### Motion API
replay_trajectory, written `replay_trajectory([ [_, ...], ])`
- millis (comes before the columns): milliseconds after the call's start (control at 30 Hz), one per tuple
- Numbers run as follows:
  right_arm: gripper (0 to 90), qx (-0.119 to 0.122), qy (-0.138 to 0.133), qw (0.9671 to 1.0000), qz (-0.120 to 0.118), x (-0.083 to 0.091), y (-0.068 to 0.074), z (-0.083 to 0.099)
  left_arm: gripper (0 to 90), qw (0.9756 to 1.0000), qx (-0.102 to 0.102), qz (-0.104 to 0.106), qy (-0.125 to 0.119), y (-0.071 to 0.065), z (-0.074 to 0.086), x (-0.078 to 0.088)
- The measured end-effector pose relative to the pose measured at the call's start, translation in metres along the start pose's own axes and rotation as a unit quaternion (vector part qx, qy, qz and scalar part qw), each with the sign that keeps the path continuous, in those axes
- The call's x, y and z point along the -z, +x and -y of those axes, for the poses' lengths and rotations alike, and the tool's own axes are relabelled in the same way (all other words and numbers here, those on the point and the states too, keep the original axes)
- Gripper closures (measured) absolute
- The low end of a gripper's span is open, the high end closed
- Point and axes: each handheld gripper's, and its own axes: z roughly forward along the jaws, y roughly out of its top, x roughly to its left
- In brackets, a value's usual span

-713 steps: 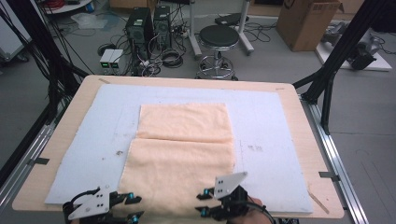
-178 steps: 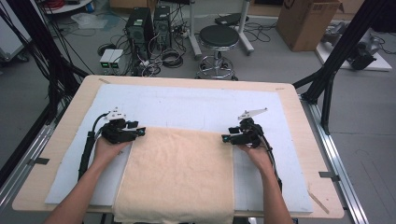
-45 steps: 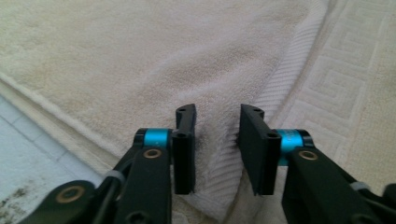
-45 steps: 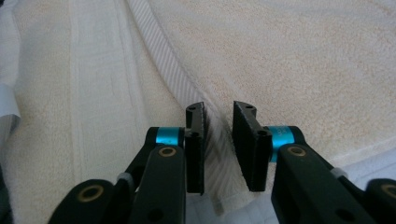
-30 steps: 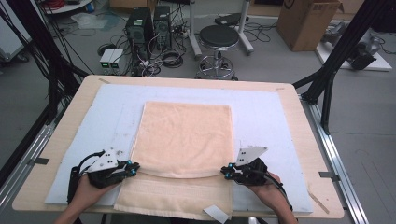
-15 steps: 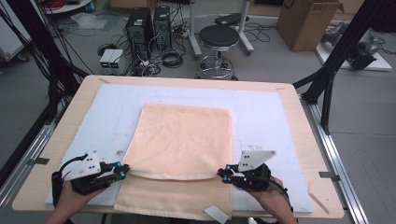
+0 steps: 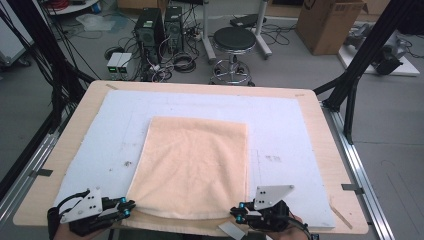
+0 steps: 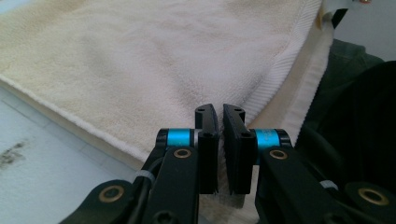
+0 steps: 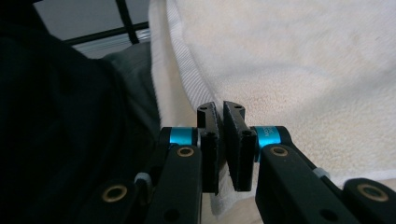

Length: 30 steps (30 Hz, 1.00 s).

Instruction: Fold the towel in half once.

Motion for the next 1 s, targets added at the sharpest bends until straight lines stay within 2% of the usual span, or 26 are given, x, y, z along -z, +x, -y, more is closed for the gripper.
replay_trajectory([
  [233, 85.3, -0.014, 0.019, 0.9993, -0.028, -0.005, 0.005, 0.014, 84.1, 0.9999, 0.008, 0.010, 0.010, -0.005, 0.007, -0.003],
  [300, 85.3, -0.016, 0.024, 0.9990, -0.035, -0.006, 0.006, 0.017, 84.1, 0.9998, 0.004, 0.016, 0.014, -0.007, 0.007, -0.003],
  [400, 83.1, -0.019, 0.036, 0.9972, -0.062, -0.009, 0.007, 0.020, 83.5, 0.9994, 0.001, 0.031, 0.013, -0.008, 0.006, -0.003],
  [433, 78.6, -0.018, 0.036, 0.9964, -0.075, -0.009, 0.006, 0.020, 80.7, 0.9994, 0.001, 0.034, 0.008, -0.009, 0.006, -0.001],
  [500, 66.2, -0.027, 0.026, 0.9956, -0.086, -0.007, 0.004, 0.019, 65.9, 0.9994, 0.013, 0.031, -0.009, -0.010, 0.005, 0.001],
  [533, 63.2, -0.029, 0.019, 0.9955, -0.088, -0.005, 0.003, 0.018, 60.5, 0.9992, 0.015, 0.033, -0.014, -0.010, 0.003, 0.002],
  [600, 57.9, -0.027, 0.009, 0.9973, -0.068, 0.000, -0.001, 0.015, 56.1, 0.9989, 0.020, 0.033, -0.027, -0.007, -0.002, 0.003],
  [633, 55.4, -0.029, 0.007, 0.9983, -0.050, 0.003, -0.004, 0.012, 55.2, 0.9990, 0.018, 0.030, -0.028, -0.005, -0.004, 0.003],
  [667, 55.4, -0.030, 0.006, 0.9987, -0.041, 0.005, -0.009, 0.010, 54.1, 0.9990, 0.020, 0.026, -0.030, -0.002, -0.007, 0.003],
  [700, 55.0, -0.025, 0.002, 0.9995, -0.021, 0.007, -0.014, 0.007, 52.4, 0.9990, 0.021, 0.022, -0.034, 0.003, -0.010, 0.002],
  [767, 53.0, -0.034, -0.006, 0.9993, 0.016, 0.010, -0.029, 0.000, 52.1, 0.9987, 0.025, 0.010, -0.042, 0.014, -0.016, -0.002],
  [833, 51.7, -0.037, -0.010, 0.9979, 0.051, 0.011, -0.047, -0.007, 52.1, 0.9980, 0.039, -0.007, -0.048, 0.030, -0.023, -0.010],
  [900, 50.9, -0.053, -0.016, 0.9958, 0.072, 0.011, -0.068, -0.012, 51.8, 0.9974, 0.047, -0.019, -0.051, 0.044, -0.030, -0.018],
  [933, 50.1, -0.055, -0.014, 0.9942, 0.091, 0.010, -0.078, -0.015, 51.8, 0.9969, 0.055, -0.027, -0.050, 0.052, -0.034, -0.024],
  [1000, 49.6, -0.063, -0.017, 0.9912, 0.115, 0.009, -0.096, -0.021, 51.3, 0.9948, 0.066, -0.052, -0.056, 0.070, -0.040, -0.035],
])
